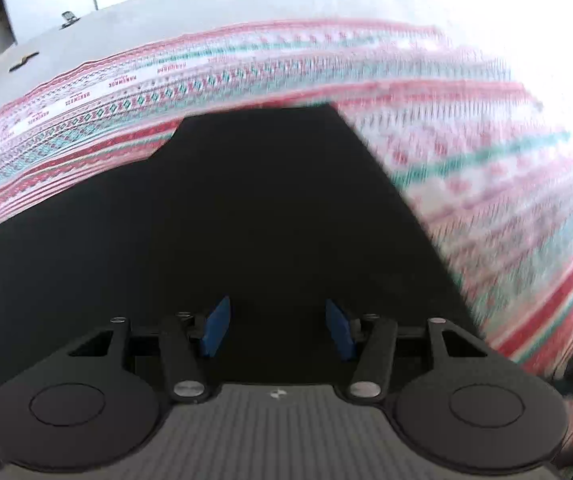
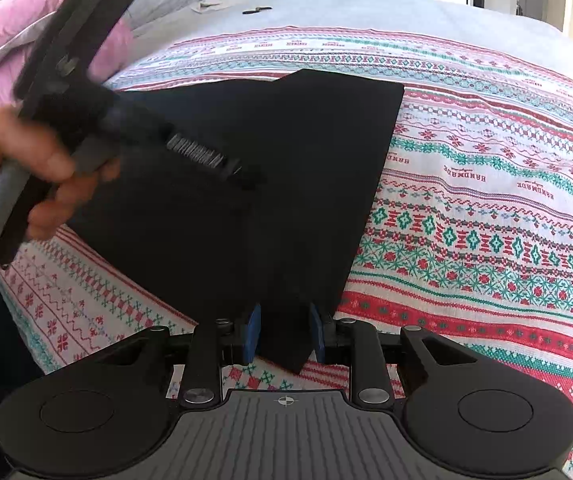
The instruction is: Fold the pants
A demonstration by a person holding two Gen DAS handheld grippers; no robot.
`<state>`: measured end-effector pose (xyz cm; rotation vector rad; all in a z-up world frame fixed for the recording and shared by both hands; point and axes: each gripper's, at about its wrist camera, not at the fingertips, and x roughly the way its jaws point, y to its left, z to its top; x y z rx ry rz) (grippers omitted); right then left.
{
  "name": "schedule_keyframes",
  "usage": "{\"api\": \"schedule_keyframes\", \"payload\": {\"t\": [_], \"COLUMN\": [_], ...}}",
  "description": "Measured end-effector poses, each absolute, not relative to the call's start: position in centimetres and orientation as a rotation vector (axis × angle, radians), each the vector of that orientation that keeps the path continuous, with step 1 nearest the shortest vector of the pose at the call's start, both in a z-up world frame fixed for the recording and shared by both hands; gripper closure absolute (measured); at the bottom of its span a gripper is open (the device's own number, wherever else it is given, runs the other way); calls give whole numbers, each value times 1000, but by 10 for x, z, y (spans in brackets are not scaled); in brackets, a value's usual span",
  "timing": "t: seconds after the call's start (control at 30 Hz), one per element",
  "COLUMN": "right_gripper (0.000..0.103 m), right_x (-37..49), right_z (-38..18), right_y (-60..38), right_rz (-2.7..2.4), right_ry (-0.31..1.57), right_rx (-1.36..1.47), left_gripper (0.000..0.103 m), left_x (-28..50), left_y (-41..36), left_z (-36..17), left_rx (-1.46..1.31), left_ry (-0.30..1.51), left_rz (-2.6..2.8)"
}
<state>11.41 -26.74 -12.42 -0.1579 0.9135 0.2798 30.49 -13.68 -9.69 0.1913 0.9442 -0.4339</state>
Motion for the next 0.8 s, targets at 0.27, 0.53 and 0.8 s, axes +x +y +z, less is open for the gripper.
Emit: {"api": "schedule_keyframes", "payload": {"t": [0.27, 0.53, 0.8], "right_gripper": [77, 73, 73], "right_x": [119, 121, 123], "right_z": [-116, -115, -121], "right_y": [-302, -353, -356], "right_rz": [187, 194, 230], "right_ry": [913, 917, 919], "right_rx": [79, 386, 483], "left_gripper": [50, 62, 103], "left_x": [340, 366, 364], "left_y": [-220, -286, -259], "left_z": [-86, -102, -80], "left_rx": [175, 480, 352], "left_ry": [879, 932, 912], "left_rz": [-465, -329, -413]}}
